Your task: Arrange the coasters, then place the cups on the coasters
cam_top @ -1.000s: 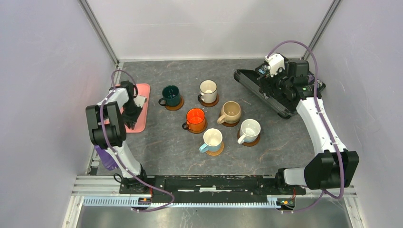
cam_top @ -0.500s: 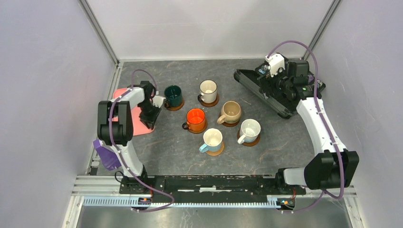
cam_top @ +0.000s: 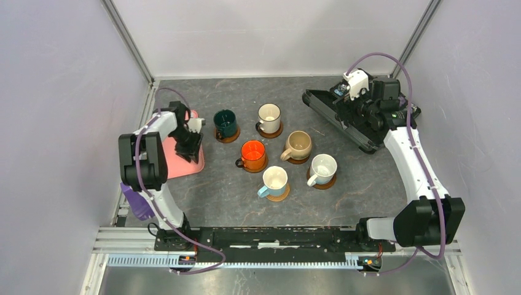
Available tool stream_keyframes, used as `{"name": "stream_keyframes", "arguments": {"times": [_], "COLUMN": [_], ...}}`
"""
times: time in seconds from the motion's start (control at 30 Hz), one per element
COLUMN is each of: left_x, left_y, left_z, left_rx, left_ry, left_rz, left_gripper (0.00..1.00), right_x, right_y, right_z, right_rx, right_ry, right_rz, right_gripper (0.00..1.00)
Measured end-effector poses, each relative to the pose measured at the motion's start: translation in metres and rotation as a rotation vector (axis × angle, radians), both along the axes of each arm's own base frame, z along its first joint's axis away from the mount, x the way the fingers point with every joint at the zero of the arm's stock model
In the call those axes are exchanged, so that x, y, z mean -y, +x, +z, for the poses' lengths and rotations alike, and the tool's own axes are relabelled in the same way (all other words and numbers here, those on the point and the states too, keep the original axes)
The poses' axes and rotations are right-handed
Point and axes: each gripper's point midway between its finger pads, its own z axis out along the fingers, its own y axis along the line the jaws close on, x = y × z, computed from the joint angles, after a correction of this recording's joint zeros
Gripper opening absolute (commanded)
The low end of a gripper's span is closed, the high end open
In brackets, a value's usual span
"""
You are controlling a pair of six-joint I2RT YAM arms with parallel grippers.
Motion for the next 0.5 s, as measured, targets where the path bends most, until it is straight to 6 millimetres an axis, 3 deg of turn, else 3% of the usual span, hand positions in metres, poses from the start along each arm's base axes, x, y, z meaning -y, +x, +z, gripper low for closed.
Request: {"name": "stream_keyframes", "arguments": {"times": [0.13, 0.23, 0.37, 0.5], "left_x": [-0.007, 0.007, 0.044, 0.075], "left_y": [0.012, 0.025, 0.041, 0.059], "left_z": [0.027, 0.064, 0.103, 0.108], "left_rx": [0.107, 0.26, 0.415, 0.45], "left_ry": [-0.022, -0.04, -0.059, -0.064], "left_rz": [0.032, -0.006, -0.12, -0.204], "left_gripper": [0.69, 0.82, 0.83, 0.81], "right_x": [0.0, -0.001, -0.003, -0.005], "right_y": [0.0, 0.0, -0.001, -0.001], "right_z": [0.0, 0.0, -0.001, -0.001], "right_rx": [0.0, -0.001, -0.005, -0.007], "right_ry": [0.003, 0.01, 0.025, 0.035], "right_rz": [-0.002, -0.001, 0.001, 0.003], "right_gripper": [0.98, 0.98, 0.98, 0.98]}}
